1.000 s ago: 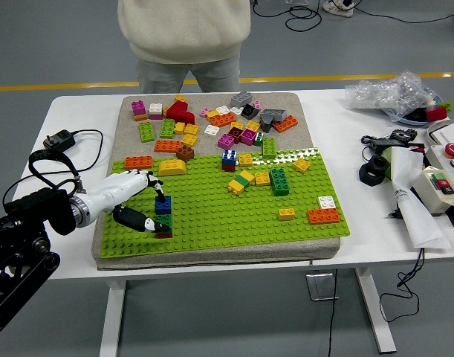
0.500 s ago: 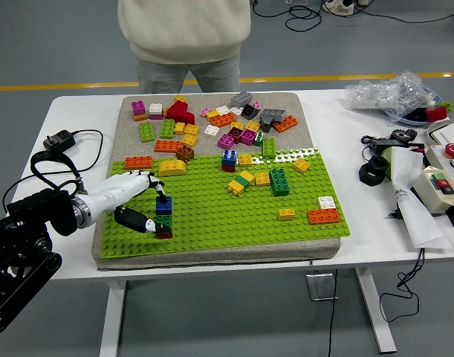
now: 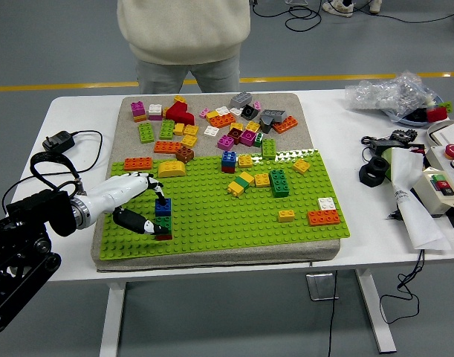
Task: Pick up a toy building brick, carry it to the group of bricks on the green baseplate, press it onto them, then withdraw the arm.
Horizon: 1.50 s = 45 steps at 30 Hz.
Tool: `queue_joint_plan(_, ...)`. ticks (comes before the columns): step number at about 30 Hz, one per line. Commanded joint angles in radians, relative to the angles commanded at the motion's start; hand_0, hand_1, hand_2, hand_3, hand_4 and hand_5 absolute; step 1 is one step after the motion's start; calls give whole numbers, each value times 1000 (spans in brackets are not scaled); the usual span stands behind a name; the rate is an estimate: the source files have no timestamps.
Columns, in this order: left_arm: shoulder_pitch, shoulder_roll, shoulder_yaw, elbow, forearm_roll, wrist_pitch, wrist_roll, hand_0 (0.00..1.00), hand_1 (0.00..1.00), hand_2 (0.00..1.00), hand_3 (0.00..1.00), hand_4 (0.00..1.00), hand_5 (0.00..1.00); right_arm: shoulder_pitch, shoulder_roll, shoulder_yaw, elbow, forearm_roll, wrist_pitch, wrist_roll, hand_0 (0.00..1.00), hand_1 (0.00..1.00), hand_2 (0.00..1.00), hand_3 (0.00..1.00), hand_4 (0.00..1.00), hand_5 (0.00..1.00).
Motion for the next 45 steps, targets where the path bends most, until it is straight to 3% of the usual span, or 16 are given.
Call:
queue_joint_plan(10,-1,20,-63,-88,-48,-20,-1,998,998,856,599,998,480,-3,3,0,0,-3,0,0,771,686,737,761,998,765)
queue_joint_plan(15,-8,24,-87,-105,-58,-20,-1,998,998,845,605,998,481,-2,3,0,0,-4,1,0,771,685,737,761,998,765)
queue_joint_plan(26,-33,3,-118,-86,-104,79,-8,998,983,826,670,998,482,-4,7,-3,0,-3,1,-3,771,685,737,761,998,765)
queue_joint_plan(27,-33,2,-117,-85,-105,83,-9,998,954,808,817,998,489,-4,7,-3,0,-3,1,-3,771,685,737,761,998,765)
queue_joint_plan(35,11,0,-99,-111,-133,109,-27,998,955,811,863,998,503,-4,12,-4,0,4,-2,-3,771,685,737,761,998,765)
queue_joint_plan(45,27,11,-196,-99,-171,151,-39,998,943,806,870,975,520,-3,13,-4,0,12,-3,-4,771,685,737,761,998,765)
